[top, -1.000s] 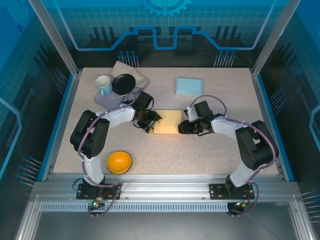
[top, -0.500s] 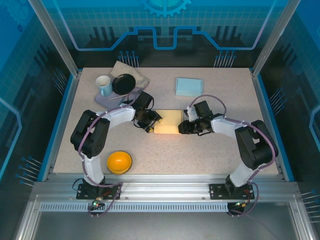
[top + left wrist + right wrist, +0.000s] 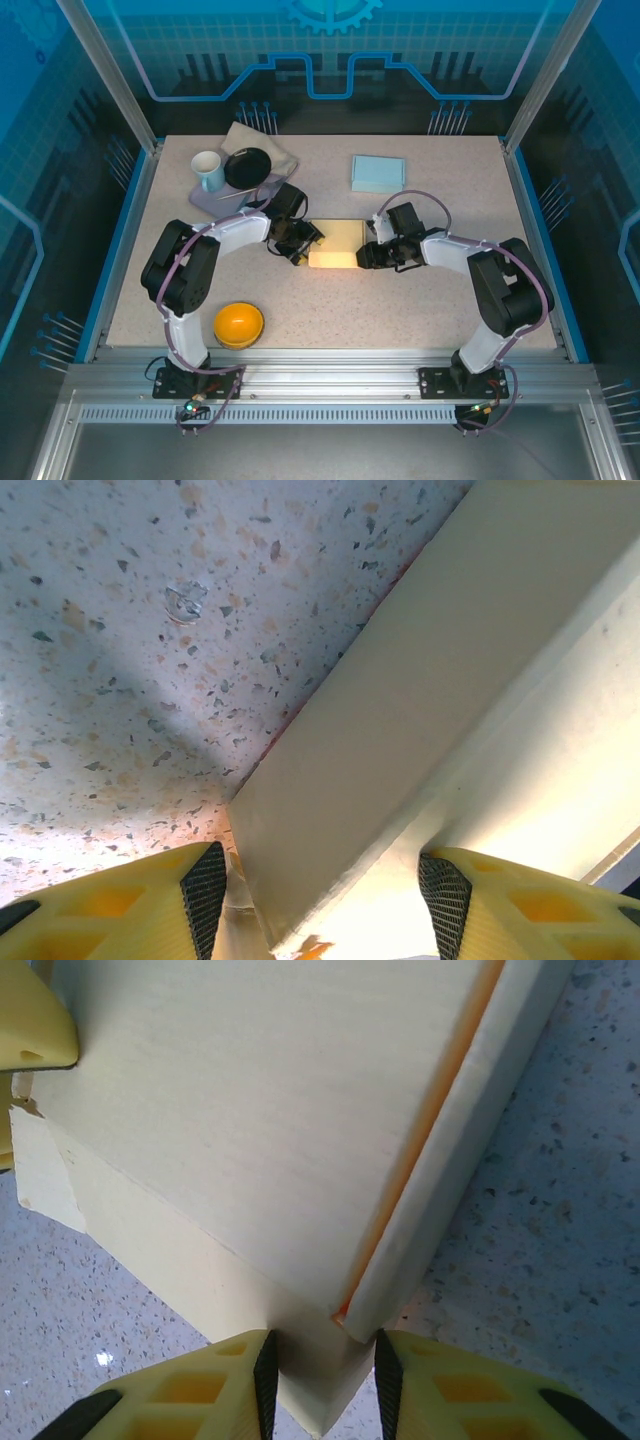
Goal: Fold the paper box
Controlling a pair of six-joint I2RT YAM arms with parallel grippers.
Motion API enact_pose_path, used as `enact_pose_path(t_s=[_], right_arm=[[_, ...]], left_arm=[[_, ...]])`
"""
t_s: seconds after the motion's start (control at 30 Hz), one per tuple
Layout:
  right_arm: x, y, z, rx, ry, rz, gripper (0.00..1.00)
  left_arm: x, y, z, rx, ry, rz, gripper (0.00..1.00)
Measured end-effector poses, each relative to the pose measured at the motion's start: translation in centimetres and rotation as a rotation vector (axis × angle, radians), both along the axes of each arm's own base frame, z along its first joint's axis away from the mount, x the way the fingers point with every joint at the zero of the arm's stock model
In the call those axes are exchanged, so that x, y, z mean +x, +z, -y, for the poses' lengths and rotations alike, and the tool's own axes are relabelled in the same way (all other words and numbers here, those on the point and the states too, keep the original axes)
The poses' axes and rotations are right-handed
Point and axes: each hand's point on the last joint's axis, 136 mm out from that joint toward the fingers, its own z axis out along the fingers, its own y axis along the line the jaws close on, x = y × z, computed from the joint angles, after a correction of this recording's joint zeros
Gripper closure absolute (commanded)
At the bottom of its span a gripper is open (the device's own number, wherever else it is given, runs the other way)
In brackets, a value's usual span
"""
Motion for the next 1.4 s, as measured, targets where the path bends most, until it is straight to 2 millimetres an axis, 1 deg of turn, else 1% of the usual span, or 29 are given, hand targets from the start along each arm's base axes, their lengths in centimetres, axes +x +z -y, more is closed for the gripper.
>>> enact_pose_path(t_s=[0.2, 0.4, 0.8, 0.97, 1.23, 1.3, 1.4], right_arm=[[-0.1, -0.6, 0.4, -0.029, 0.023, 0.032, 0.68], [0.1, -0.7, 0.7, -0.049, 0.016, 0.049, 0.79], [0.1, -2.2, 0.8, -0.131, -0.005, 0.1, 0.8], [0.1, -2.1, 0.8, -0.146, -0.016, 0.138, 0.8], [0.1, -2.1, 0.8, -0.154, -0.019, 0.143, 0.81], [0.1, -2.1, 0.7, -0.154, -0.017, 0.143, 0.81], [0.0, -2.1, 0.7, -0.155, -0.016, 0.143, 0.81]], left_arm=[[0.0, 0.0, 0.0, 0.0, 0.0, 0.0, 0.41], [0.1, 0.0, 0.1, -0.004, -0.001, 0.002, 0.42], [0.2, -0.1, 0.2, -0.008, -0.002, 0.007, 0.42], [0.3, -0.1, 0.2, -0.009, -0.001, 0.008, 0.42], [0.6, 0.0, 0.7, -0.05, 0.018, -0.003, 0.42], [0.7, 0.0, 0.8, -0.054, 0.025, -0.003, 0.45], [0.8, 0.1, 0.9, -0.057, 0.033, -0.006, 0.46]])
